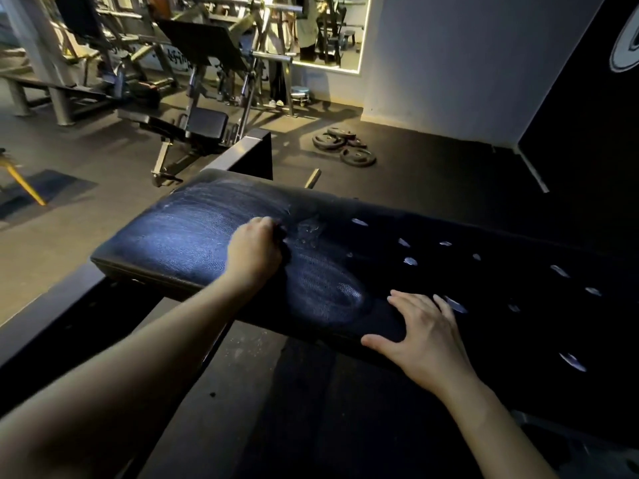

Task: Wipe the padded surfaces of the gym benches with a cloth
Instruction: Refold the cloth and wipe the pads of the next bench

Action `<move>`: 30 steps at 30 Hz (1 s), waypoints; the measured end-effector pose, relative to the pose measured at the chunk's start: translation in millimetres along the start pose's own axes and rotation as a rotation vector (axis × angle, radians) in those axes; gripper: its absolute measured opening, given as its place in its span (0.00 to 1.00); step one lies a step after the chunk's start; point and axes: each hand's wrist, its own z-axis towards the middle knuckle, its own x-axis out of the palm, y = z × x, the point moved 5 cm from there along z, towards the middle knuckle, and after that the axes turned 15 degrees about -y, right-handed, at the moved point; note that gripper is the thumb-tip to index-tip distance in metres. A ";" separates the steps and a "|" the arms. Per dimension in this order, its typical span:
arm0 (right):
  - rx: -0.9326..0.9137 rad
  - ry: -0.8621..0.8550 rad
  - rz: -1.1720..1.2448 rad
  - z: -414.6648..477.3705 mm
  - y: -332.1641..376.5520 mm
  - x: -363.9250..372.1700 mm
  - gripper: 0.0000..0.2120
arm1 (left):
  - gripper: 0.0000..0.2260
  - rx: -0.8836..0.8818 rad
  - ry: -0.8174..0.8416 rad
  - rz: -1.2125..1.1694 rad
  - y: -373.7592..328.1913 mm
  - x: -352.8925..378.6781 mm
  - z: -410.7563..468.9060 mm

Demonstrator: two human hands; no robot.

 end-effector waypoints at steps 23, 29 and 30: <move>-0.039 0.051 -0.003 80.0 -23.1 -11.9 0.37 | 0.08 0.494 0.197 -0.309 -100.4 13.3 -66.0; 0.021 0.213 -0.040 128.7 -31.4 23.7 0.55 | 0.07 0.089 0.045 0.073 41.7 37.7 77.6; 0.039 0.234 -0.045 132.2 -33.2 27.2 0.57 | 0.07 0.048 0.029 0.076 37.1 44.1 83.8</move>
